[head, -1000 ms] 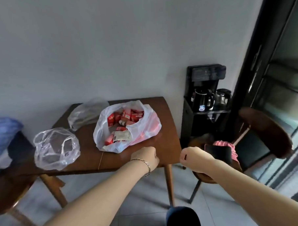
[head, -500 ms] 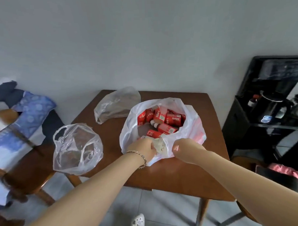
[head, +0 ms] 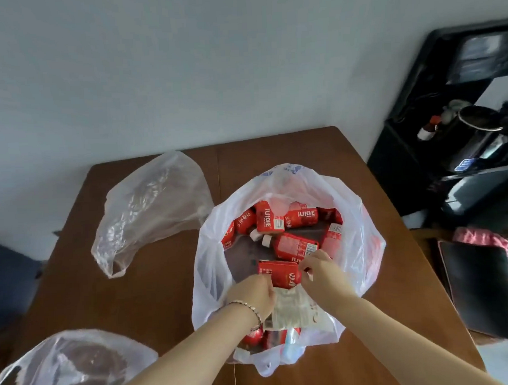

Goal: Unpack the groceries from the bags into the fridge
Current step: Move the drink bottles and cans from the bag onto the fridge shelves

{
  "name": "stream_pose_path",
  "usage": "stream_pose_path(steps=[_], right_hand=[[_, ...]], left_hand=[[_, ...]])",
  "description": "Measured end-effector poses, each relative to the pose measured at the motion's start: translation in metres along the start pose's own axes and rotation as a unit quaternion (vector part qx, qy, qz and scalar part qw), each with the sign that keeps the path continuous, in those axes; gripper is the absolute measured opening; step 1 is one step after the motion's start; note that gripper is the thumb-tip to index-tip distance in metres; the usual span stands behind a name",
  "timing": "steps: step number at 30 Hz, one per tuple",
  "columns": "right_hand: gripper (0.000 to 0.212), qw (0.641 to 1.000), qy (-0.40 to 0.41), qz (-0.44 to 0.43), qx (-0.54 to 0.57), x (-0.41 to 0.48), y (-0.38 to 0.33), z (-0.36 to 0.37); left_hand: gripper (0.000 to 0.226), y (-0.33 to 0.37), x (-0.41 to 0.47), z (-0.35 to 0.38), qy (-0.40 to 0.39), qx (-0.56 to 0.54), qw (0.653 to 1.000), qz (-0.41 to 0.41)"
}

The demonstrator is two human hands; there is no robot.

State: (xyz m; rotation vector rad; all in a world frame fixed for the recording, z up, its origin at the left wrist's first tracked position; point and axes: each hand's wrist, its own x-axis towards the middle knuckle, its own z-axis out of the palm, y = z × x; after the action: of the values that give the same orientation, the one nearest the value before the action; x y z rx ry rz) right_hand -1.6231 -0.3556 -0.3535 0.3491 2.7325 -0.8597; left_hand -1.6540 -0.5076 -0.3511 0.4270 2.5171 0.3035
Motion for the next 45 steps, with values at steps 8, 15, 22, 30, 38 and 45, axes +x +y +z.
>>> stream_pose_path(steps=[8,15,22,30,38,45], right_hand=[[0.068,0.977,-0.07,0.008,-0.202,0.099,0.013,0.026],[0.102,0.951,-0.213,0.015,-0.225,0.139,0.027,0.012],[0.077,0.957,-0.164,-0.035,-0.238,0.124,0.025,-0.02],[0.086,0.995,-0.056,0.076,-0.033,0.091,0.068,-0.052],[0.091,0.996,0.002,0.023,0.09,0.071,0.07,-0.06],[0.092,0.994,-0.036,0.028,0.098,0.057,0.068,-0.047]], left_hand=[[0.026,-0.018,0.041,-0.002,0.032,0.069,0.995,0.065],[0.048,-0.012,0.067,0.007,-0.028,0.179,0.969,0.168],[0.044,0.011,0.094,0.006,-0.071,0.217,0.941,0.248],[0.056,0.046,0.117,0.021,-0.148,0.283,0.924,0.213],[0.031,0.033,0.102,-0.002,-0.092,0.327,0.901,0.271],[0.022,-0.037,0.057,-0.024,0.063,0.049,0.995,0.062]])
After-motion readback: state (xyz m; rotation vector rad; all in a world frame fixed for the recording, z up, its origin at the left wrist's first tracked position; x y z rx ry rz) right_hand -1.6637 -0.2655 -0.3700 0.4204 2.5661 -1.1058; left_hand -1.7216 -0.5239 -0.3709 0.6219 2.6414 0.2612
